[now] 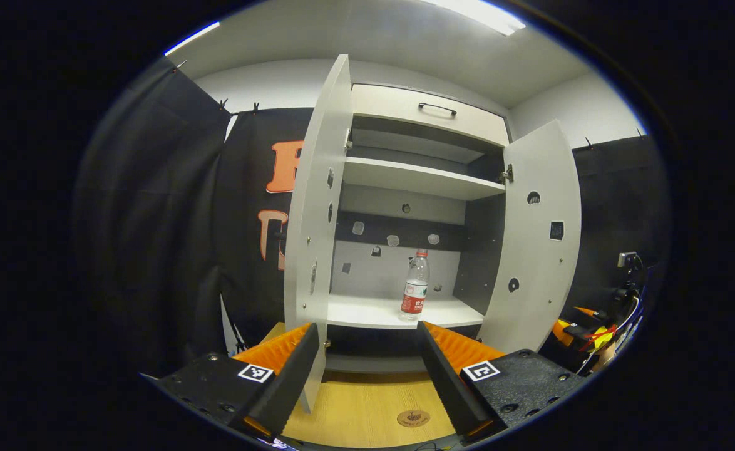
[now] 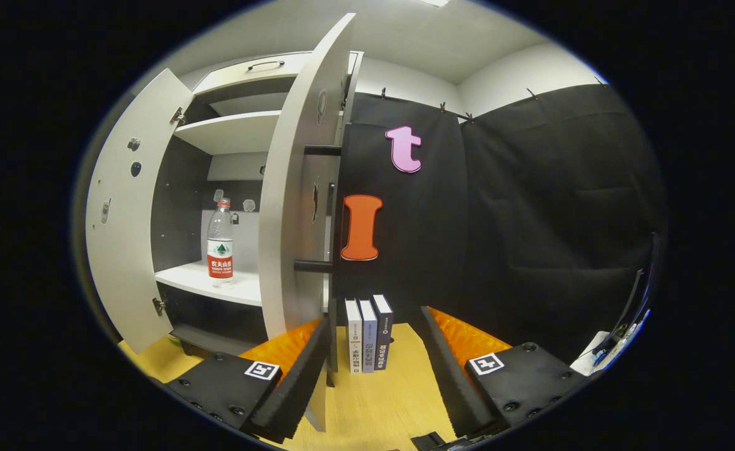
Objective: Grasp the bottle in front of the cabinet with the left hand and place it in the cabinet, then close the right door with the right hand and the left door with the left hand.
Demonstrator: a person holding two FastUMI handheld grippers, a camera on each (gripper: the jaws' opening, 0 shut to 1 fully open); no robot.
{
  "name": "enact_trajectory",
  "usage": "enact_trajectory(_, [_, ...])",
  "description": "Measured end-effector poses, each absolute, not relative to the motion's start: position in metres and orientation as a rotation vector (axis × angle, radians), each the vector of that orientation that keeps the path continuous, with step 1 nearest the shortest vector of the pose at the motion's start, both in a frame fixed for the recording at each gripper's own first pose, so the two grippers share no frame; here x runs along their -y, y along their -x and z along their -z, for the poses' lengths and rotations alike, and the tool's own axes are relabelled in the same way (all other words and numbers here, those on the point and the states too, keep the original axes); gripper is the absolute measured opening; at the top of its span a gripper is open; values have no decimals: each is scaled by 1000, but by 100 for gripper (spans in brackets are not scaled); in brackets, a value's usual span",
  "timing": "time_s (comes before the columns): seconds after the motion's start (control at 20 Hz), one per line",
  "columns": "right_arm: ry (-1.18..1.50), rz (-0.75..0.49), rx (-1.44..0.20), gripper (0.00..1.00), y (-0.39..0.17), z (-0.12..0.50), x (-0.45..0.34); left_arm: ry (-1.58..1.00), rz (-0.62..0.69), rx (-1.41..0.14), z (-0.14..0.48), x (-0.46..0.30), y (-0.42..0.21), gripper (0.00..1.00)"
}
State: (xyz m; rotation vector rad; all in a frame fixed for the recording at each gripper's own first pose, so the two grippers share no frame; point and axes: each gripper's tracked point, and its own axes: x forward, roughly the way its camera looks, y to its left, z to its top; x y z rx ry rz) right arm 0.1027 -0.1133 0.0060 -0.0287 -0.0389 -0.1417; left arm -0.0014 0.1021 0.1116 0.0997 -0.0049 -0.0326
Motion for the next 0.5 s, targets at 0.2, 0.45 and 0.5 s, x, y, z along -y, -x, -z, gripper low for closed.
enact_trajectory(0.2, [43, 118, 36, 94, -98, -7, 94, -92, 39, 0, -110, -110, 4, 94])
enact_trajectory(0.45, [47, 74, 34, 94, -97, -6, 68, -85, 39, 1, -109, -119, 7, 94])
enact_trajectory(0.5, [50, 69, 34, 94, -98, -6, 65, -84, 38, 0, -108, -120, 7, 94])
